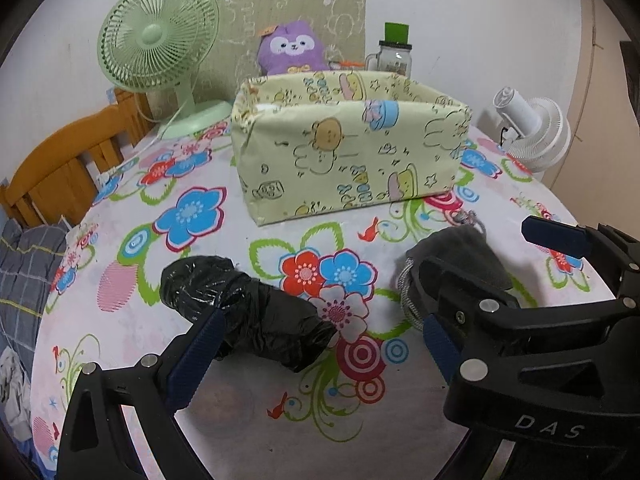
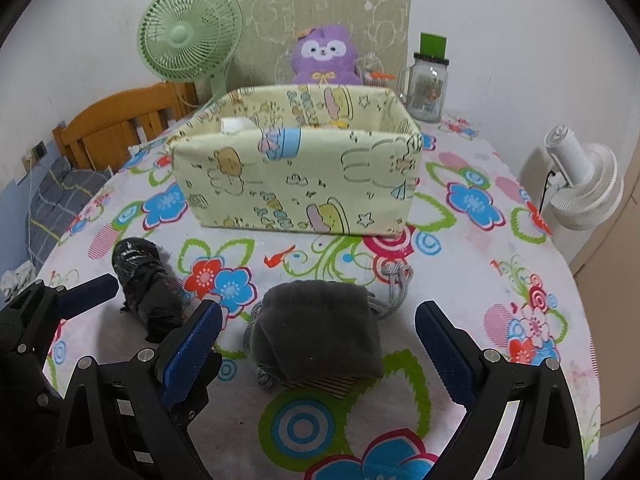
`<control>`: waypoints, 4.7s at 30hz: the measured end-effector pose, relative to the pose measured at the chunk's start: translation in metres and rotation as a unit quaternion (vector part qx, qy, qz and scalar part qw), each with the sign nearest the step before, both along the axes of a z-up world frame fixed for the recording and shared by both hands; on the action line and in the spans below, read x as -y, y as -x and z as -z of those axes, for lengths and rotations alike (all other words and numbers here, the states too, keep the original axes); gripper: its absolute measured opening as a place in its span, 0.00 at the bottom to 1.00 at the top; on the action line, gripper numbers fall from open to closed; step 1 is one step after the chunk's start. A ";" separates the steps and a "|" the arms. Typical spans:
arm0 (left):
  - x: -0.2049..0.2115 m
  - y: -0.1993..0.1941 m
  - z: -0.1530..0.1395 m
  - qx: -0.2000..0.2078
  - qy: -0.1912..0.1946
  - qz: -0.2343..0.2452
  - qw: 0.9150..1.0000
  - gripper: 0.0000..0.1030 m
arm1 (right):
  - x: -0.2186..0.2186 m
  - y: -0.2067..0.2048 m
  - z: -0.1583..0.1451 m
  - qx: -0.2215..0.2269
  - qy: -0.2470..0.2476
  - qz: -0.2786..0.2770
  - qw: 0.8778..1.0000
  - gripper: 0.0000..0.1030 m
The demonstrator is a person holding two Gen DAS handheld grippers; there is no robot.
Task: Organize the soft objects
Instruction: 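Grasp the black plastic bundle with the left gripper while the right gripper grasps the grey pouch, then lift the black bundle with the left gripper while the right gripper lifts the grey pouch, then carry the black bundle and grey pouch over the fabric box with both grippers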
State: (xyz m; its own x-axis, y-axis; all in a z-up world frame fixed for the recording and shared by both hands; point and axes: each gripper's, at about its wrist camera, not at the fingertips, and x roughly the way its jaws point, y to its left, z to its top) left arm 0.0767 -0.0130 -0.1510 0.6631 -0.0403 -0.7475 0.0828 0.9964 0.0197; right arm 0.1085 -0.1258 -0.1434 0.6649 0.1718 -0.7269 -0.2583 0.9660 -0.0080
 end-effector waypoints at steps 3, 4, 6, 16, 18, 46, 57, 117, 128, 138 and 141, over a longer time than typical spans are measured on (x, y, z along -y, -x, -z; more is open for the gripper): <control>0.000 -0.002 0.004 -0.006 0.001 0.000 1.000 0.97 | 0.002 -0.003 0.004 -0.004 -0.003 0.003 1.000 0.96; 0.001 -0.003 0.005 -0.008 -0.001 -0.001 1.000 0.97 | 0.002 -0.004 0.006 -0.008 -0.002 0.003 1.000 0.96; 0.003 -0.006 0.009 -0.014 -0.002 -0.001 1.000 0.97 | 0.002 -0.007 0.010 -0.014 0.001 0.004 1.000 0.96; 0.007 -0.010 0.016 -0.021 -0.008 0.008 1.000 0.97 | 0.006 -0.018 0.027 -0.053 -0.015 0.013 0.998 0.94; 0.008 -0.010 0.017 -0.024 -0.011 0.008 1.000 0.97 | 0.006 -0.019 0.029 -0.059 -0.018 0.009 0.998 0.91; -0.001 -0.013 -0.011 0.007 -0.001 0.006 1.000 0.97 | -0.006 -0.017 -0.004 -0.032 -0.028 -0.009 0.999 0.47; -0.029 -0.025 -0.018 0.013 0.002 -0.008 1.000 0.97 | -0.026 -0.025 -0.014 -0.019 -0.026 -0.005 0.999 0.47; 0.002 -0.024 -0.015 0.007 0.013 0.006 1.000 0.88 | -0.008 -0.018 -0.017 -0.025 -0.028 0.004 0.999 0.47; 0.026 -0.017 -0.041 0.033 -0.002 0.026 0.999 0.88 | 0.012 -0.006 -0.043 0.003 -0.041 0.016 0.999 0.48; 0.036 -0.009 -0.066 0.056 -0.006 0.027 0.998 0.88 | 0.020 0.005 -0.068 0.031 -0.041 0.022 0.998 0.48; 0.037 -0.008 -0.076 0.067 -0.007 0.030 0.997 0.88 | 0.021 0.008 -0.077 0.040 -0.041 0.023 0.998 0.48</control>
